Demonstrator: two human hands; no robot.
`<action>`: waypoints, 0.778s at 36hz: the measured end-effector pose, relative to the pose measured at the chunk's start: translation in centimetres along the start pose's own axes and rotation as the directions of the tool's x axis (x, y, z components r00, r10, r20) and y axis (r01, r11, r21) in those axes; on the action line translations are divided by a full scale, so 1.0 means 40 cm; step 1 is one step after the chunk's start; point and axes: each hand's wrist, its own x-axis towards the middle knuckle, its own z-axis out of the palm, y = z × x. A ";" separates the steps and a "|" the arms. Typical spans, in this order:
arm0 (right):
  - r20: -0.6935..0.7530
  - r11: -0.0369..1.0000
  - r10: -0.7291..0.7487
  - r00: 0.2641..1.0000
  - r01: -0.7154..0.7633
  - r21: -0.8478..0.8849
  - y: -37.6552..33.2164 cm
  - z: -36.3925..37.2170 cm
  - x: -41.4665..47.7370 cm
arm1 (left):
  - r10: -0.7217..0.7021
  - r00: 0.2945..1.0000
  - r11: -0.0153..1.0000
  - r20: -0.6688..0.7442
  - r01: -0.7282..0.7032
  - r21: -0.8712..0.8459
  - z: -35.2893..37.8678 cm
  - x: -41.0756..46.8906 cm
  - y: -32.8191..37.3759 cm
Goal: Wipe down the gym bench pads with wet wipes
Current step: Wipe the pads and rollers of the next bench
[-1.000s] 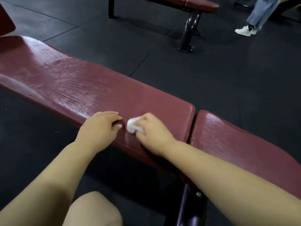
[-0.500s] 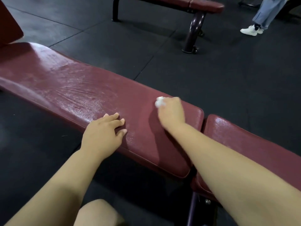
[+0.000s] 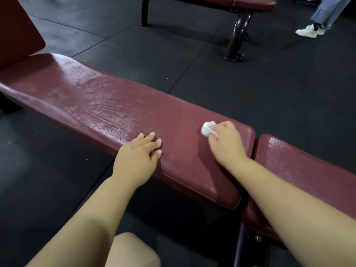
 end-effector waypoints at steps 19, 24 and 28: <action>-0.070 0.950 0.218 0.973 -0.229 -0.214 0.101 -0.049 0.117 | -0.210 0.978 0.977 0.008 0.209 0.045 -0.068 0.024 -0.093; -0.040 0.965 0.192 0.981 -0.196 -0.174 -0.003 0.054 0.194 | -0.214 0.977 0.970 -0.018 0.214 0.111 -0.062 0.034 -0.101; 0.163 0.977 -0.175 0.971 0.191 -0.090 -0.174 0.120 0.169 | -0.234 0.971 0.968 -0.049 0.237 0.081 -0.064 0.033 -0.094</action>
